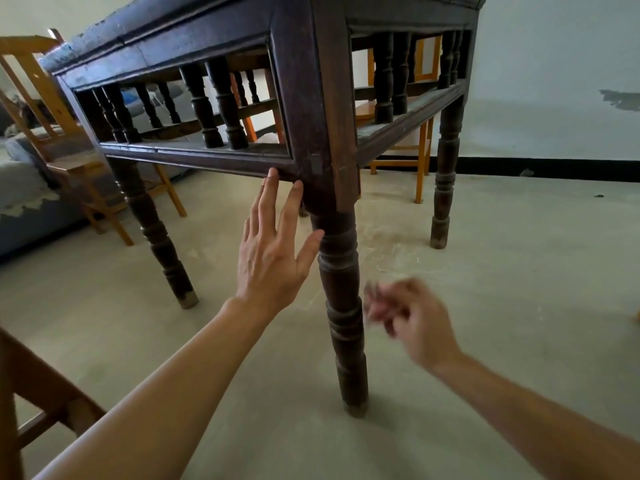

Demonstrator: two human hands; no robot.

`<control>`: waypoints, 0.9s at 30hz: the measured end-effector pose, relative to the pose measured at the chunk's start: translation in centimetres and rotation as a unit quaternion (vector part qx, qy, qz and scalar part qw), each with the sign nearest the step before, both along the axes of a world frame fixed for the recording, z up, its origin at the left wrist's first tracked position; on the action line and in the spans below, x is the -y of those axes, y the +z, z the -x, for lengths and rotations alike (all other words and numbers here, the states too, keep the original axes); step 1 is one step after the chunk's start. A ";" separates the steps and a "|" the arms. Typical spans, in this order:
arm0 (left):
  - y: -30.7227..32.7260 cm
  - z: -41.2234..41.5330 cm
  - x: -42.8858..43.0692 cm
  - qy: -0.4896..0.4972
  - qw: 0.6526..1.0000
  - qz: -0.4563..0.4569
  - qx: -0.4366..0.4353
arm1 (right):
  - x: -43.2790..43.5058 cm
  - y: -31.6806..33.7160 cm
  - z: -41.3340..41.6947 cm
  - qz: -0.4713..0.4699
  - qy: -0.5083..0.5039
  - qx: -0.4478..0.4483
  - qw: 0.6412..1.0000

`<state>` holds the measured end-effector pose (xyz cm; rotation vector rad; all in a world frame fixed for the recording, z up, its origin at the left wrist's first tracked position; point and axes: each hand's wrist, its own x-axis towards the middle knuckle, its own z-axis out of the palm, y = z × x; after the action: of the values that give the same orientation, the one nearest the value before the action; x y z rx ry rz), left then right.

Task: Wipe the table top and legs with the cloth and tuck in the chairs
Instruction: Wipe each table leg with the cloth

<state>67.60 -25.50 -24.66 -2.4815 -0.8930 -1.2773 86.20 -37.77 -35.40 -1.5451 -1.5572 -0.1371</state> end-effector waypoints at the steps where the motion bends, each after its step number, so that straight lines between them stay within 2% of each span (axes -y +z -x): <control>1: -0.1 -0.1 0.0 -0.003 1.000 0.001 0.003 | -1.1 1.6 -0.8 -0.030 -0.031 -0.055 0.998; 4: -0.6 -0.3 0.1 -0.014 1.000 0.010 0.013 | -2.9 6.8 0.7 -0.031 -0.028 -0.131 0.991; 7: -0.8 -0.5 0.2 -0.015 1.000 0.014 0.020 | -2.0 4.3 4.5 -0.040 -0.024 -0.061 0.997; 9: -0.8 -0.6 0.3 -0.016 1.000 0.012 0.021 | -0.4 -0.3 5.9 0.014 0.070 0.021 0.997; 11: -0.8 -0.6 0.5 -0.015 1.000 0.013 0.020 | 1.2 -3.1 5.5 0.076 0.148 0.107 0.980; 12: -0.7 -0.6 0.6 -0.014 1.000 0.015 0.020 | 1.4 -3.3 4.9 0.073 0.145 0.092 0.982; 13: -0.7 -0.5 0.6 -0.012 1.000 0.016 0.020 | 1.2 -2.7 4.1 0.067 0.119 0.023 0.990; 15: -1.0 -0.6 0.8 -0.010 1.000 0.017 0.014 | -0.3 0.3 2.3 0.023 -0.001 -0.096 0.995; 16: -1.3 -0.6 1.0 -0.014 1.000 0.020 0.006 | -1.2 2.3 1.6 0.013 -0.051 -0.137 0.989; 18: -2.1 -0.8 1.3 -0.028 0.999 0.030 -0.007 | -2.7 5.0 1.4 0.015 -0.081 -0.213 0.974; 20: -3.1 -1.0 1.6 -0.033 0.999 0.042 -0.010 | -2.5 4.7 3.4 0.031 -0.072 -0.241 0.967; 22: -3.9 -1.2 2.0 -0.035 0.998 0.042 -0.016 | -0.5 0.8 6.3 0.067 -0.037 -0.255 0.964; 25: -4.5 -1.1 2.5 -0.042 0.998 0.033 -0.038 | 2.9 -4.6 7.8 0.242 0.005 -0.200 0.950; 27: -4.6 -1.0 2.7 -0.044 0.997 0.030 -0.054 | 3.0 -4.7 5.9 0.299 0.006 -0.239 0.924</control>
<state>68.56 -28.23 -29.29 -2.6350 -0.8164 -1.1438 80.31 -40.77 -40.13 -1.8459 -1.2601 0.7394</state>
